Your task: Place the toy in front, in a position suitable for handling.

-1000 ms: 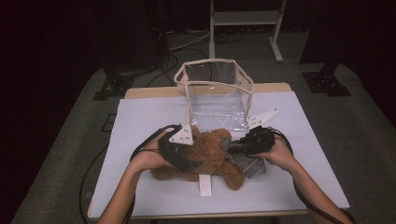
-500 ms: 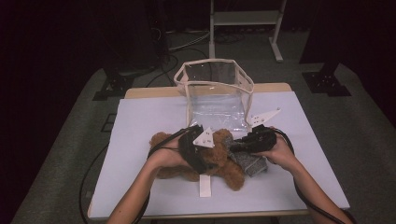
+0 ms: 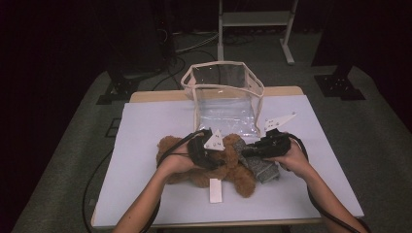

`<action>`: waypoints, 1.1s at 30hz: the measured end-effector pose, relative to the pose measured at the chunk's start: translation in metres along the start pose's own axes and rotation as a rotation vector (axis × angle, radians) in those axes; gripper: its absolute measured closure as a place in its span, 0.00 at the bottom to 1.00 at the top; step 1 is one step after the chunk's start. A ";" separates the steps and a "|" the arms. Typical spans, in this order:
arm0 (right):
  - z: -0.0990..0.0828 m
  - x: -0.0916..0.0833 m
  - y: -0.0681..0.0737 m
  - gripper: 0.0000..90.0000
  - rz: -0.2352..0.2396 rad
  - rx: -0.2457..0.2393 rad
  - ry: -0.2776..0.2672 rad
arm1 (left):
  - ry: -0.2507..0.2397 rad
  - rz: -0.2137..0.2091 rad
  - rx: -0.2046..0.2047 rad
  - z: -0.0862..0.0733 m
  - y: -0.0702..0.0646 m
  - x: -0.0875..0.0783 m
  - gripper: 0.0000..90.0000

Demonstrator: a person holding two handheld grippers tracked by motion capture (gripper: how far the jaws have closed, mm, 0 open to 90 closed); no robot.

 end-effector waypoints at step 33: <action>-0.015 -0.043 0.010 0.81 -0.007 -0.021 -0.016 | -0.101 -0.135 0.011 0.046 -0.025 0.001 0.18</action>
Point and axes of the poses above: each handheld gripper's, and its own axes: x roughly forward along the jaws, z roughly out of its top, y roughly to its left, the point moved 9 cm from there along x, roughly forward along the jaws, and after that the axes turned 9 degrees about -z, right-handed, at the moved point
